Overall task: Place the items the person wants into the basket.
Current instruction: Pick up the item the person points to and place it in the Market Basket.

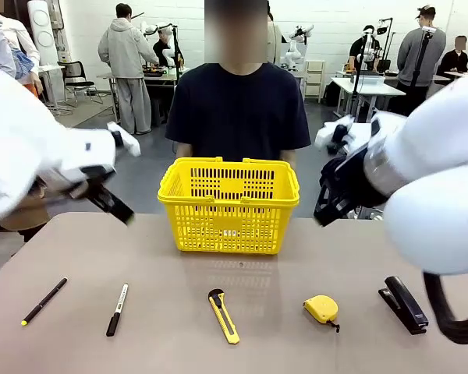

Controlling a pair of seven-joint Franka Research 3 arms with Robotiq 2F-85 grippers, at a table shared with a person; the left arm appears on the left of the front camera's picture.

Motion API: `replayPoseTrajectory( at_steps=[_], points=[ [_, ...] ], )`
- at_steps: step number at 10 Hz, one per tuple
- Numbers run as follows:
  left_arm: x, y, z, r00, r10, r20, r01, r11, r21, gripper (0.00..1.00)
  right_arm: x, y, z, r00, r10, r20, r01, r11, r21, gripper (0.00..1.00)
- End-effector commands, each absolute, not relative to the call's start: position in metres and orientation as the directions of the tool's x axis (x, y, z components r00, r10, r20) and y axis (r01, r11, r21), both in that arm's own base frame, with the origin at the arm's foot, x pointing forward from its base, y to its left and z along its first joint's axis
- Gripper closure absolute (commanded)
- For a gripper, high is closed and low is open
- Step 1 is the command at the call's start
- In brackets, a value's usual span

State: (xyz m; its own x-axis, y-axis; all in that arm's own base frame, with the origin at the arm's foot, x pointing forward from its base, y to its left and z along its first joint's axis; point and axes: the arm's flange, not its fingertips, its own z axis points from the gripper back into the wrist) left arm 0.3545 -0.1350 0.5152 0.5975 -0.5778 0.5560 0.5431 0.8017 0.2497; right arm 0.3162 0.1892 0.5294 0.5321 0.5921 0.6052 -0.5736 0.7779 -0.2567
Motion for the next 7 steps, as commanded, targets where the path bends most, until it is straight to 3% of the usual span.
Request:
replayPoseTrajectory(
  at_steps=[1,5,6,7],
  points=[
    [0.327,-0.127,0.592,0.564,-0.617,0.549,0.503,0.784,0.363,0.00,0.281,0.191,0.597,0.581,0.593,0.558,-0.553,0.790,-0.264,0.00],
    [0.316,-0.127,0.650,0.557,-0.633,0.537,0.473,0.774,0.422,0.00,0.261,0.214,0.643,0.640,0.627,0.443,-0.526,0.779,-0.342,0.00],
    [0.313,-0.131,0.650,0.542,-0.652,0.530,0.458,0.758,0.465,0.00,0.260,0.217,0.638,0.654,0.622,0.430,-0.447,0.777,-0.444,0.00],
    [0.308,-0.122,0.659,0.541,-0.623,0.565,0.480,0.780,0.402,0.00,0.248,0.206,0.648,0.598,0.635,0.489,-0.552,0.769,-0.323,0.00]
  ],
)
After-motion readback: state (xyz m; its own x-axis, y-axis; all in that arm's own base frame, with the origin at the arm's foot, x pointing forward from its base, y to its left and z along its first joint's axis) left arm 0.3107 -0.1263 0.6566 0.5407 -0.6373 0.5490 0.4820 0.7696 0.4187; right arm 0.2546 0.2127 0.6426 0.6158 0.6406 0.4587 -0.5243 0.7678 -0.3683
